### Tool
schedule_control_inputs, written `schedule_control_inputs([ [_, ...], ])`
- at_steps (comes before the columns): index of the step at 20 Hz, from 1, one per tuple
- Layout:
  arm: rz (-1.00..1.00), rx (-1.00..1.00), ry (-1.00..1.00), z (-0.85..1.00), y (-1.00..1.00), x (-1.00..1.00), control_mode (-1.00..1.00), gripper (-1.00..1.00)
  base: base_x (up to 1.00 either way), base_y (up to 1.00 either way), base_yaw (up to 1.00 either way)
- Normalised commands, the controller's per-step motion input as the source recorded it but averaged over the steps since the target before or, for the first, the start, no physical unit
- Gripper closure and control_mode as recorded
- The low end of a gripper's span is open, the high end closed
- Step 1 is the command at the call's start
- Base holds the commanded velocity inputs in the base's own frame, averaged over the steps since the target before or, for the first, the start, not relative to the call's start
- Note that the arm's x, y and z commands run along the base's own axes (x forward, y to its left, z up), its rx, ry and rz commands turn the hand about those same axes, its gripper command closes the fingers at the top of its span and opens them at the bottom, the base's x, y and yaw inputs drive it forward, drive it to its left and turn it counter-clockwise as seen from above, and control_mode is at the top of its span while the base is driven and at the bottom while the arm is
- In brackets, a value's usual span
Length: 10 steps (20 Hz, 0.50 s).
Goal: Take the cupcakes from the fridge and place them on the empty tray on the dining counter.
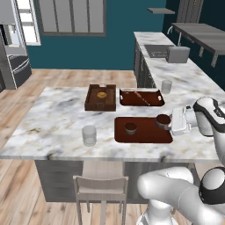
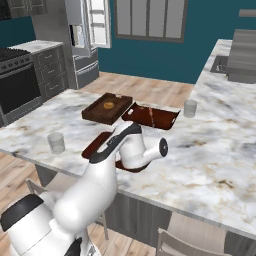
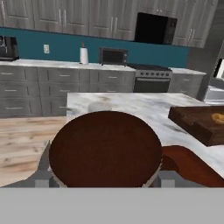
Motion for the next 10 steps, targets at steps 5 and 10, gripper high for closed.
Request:
schedule_control_inputs([
  [5,0.0,0.0,0.0,-0.34,-0.07,0.24,-1.0,1.0,0.0,0.0,0.0],
  [10,0.0,0.0,0.0,-0.3,-0.06,0.2,-1.0,1.0,0.0,0.0,0.0],
])
